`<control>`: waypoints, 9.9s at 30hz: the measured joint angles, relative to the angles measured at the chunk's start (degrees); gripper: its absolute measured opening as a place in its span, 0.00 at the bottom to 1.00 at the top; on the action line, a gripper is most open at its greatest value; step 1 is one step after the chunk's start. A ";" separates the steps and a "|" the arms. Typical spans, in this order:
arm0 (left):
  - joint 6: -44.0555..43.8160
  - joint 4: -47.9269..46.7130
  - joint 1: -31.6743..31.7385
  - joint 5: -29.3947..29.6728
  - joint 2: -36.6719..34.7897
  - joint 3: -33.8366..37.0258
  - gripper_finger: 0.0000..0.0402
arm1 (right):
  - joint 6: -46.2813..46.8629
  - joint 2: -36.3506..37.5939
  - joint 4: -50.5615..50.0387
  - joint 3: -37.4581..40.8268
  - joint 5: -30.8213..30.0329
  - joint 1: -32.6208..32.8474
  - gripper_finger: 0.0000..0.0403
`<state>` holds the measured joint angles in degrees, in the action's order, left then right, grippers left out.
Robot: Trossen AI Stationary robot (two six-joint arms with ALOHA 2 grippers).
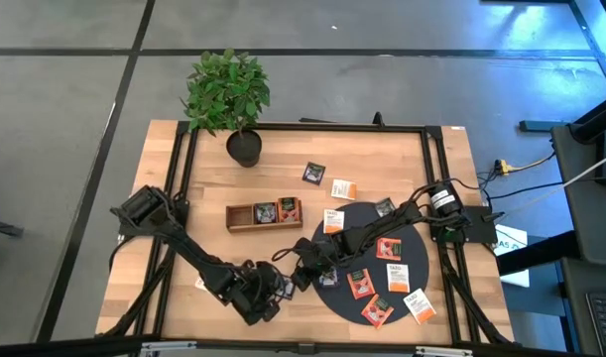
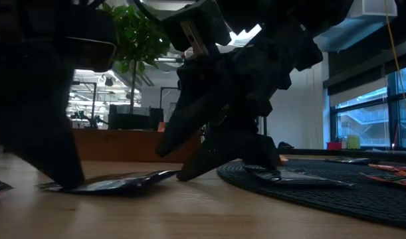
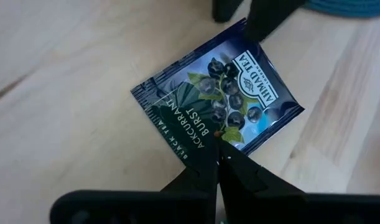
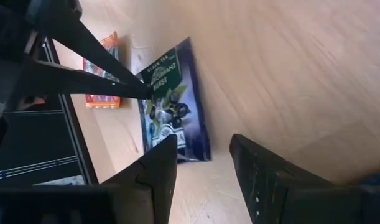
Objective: Pick & Place Tea
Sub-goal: Put the purple tea bag into the middle section of the wooden organizer, then put the white tea bag into the left section of the wooden organizer
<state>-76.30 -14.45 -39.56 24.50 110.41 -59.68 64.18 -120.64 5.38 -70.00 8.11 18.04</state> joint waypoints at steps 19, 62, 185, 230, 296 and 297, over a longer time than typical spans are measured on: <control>4.25 1.88 2.33 0.43 0.16 0.13 0.02 | -0.57 0.00 -0.66 0.17 2.05 -0.80 0.20; 25.73 17.86 -13.31 58.18 -17.26 0.21 0.37 | -45.20 20.60 25.37 0.15 -25.69 4.51 0.01; 40.73 -5.42 4.21 22.52 -37.03 0.15 0.10 | -54.41 34.75 -9.24 0.11 -9.99 -11.04 0.01; 41.10 -10.24 -1.93 30.89 -40.37 0.15 0.10 | -62.44 0.87 22.60 0.17 -5.49 -21.76 0.26; -55.21 -41.67 -9.88 -19.86 -8.17 0.26 0.45 | -54.18 7.26 18.71 0.13 11.68 -17.05 0.31; -55.39 -41.30 -9.85 -19.65 -7.96 0.26 0.45 | -54.18 7.26 18.73 0.13 11.68 -17.05 0.31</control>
<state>-131.69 -55.75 -49.41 4.85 102.45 -59.42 10.00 -113.38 24.11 -69.87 19.79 0.99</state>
